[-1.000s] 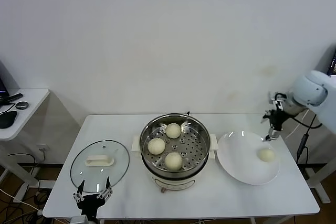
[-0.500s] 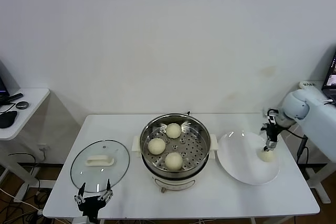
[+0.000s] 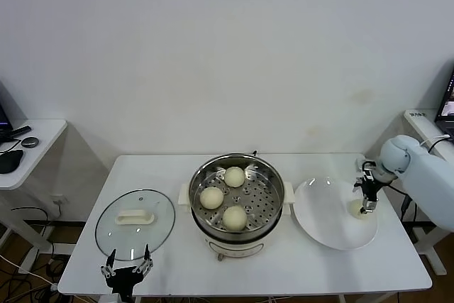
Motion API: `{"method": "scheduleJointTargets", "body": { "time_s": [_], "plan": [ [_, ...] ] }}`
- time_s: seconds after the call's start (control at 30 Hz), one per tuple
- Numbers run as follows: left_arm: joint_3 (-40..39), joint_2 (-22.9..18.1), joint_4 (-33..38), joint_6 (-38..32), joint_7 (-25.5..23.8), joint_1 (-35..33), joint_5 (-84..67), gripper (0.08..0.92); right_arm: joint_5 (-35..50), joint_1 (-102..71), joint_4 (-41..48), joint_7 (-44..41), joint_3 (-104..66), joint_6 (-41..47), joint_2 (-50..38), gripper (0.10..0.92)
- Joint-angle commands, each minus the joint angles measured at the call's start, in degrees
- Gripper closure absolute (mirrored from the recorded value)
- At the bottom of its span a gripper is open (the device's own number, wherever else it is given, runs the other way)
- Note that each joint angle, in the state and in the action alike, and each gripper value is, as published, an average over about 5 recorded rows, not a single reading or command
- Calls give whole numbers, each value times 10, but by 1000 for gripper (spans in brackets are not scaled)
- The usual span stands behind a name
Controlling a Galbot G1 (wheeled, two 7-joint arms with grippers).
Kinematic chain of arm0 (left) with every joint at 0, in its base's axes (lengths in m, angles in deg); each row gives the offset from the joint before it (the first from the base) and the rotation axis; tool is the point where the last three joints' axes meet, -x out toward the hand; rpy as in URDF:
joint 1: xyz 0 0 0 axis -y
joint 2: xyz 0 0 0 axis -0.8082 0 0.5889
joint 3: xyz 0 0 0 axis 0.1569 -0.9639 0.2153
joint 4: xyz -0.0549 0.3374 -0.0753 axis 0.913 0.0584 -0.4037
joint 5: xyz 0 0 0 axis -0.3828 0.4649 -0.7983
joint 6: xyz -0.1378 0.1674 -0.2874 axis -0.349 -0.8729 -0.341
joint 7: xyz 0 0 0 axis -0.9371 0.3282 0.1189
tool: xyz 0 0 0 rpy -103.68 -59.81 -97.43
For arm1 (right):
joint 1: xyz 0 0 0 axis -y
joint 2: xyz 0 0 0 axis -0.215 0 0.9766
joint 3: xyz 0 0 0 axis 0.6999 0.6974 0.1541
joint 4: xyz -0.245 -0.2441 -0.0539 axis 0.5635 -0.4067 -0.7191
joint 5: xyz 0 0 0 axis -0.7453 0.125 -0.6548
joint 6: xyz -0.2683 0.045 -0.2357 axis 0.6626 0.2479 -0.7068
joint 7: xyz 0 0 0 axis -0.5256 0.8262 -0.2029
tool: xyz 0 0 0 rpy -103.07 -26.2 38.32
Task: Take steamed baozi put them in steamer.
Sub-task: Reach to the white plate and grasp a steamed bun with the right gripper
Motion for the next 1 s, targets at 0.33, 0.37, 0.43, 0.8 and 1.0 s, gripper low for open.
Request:
{"method": "scheduleJointTargets", "body": {
  "time_s": [0.33,0.37,0.43,0.8,1.0],
  "plan": [
    [1,0,-3,0,1,1,0,177,-37,-14,37,9,-8,-29,14,203],
    [1,0,-3,0,1,1,0,177,-38,-14,38,10,-8,-29,14,203],
    [1,0,-3,0,1,1,0,177,-40,-15,40,13,-8,-29,16,203],
    [1,0,-4,0,1,1,0,177,-53,-21,49,23,-6,-29,23,203],
    [1,0,-5,0,1,1,1,177,-55,-21,54,27,-6,-28,25,203]
  ]
}}
